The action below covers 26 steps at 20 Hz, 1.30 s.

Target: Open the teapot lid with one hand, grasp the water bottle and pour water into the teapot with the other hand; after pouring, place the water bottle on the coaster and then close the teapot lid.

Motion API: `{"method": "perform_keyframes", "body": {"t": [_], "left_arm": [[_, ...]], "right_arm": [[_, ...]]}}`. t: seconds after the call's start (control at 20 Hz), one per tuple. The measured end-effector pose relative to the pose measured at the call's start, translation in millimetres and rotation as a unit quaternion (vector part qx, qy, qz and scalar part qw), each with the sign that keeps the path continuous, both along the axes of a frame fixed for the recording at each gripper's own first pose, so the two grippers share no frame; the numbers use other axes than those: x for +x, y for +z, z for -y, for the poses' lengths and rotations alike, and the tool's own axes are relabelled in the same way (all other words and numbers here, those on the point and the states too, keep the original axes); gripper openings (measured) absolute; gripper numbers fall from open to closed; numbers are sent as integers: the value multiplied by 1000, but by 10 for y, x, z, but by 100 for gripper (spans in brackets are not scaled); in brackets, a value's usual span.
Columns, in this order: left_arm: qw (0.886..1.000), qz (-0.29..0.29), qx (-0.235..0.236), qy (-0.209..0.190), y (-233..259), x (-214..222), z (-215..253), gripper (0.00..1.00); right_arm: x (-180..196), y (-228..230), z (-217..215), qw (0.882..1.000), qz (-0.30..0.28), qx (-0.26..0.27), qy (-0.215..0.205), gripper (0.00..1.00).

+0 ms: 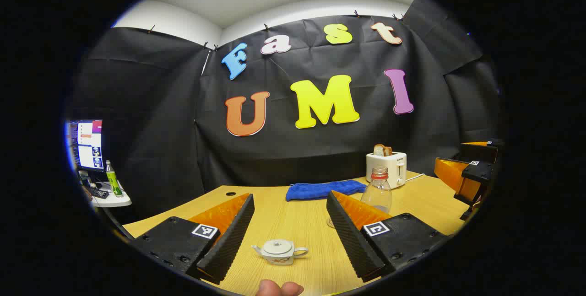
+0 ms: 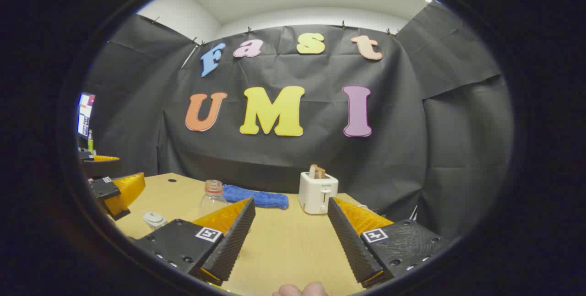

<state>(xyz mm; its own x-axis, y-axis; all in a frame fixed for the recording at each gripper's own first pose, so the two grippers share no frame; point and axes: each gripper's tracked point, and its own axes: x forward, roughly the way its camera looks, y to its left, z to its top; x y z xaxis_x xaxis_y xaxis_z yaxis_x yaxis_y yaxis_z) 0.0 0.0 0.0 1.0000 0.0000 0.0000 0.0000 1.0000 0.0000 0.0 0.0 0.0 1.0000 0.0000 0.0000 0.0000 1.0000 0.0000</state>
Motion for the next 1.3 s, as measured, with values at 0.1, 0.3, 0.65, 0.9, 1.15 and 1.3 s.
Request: {"method": "perform_keyframes", "body": {"t": [0.1, 0.3, 0.65, 0.9, 1.15, 1.3], "left_arm": [[1000, 5, 3, 4, 23, 5, -26, 99], [1000, 2, -1, 7, -3, 6, -34, 99], [1000, 0, -1, 11, -36, 19, -79, 99], [1000, -3, -3, 12, -58, 38, -84, 99], [1000, -9, -5, 15, -107, 62, -100, 99], [1000, -10, -14, 16, -98, 37, -115, 99]], "right_arm": [[1, 20, 3, 1000, 5, -3, 1, 95], [24, 28, -14, 1000, 5, -4, 3, 97], [53, -3, -42, 1000, 6, -2, 8, 97], [65, -24, -46, 1000, 4, -3, 8, 97], [82, -83, -49, 1000, 4, 1, 12, 98], [84, -86, -25, 1000, 4, 5, 14, 95]]}}
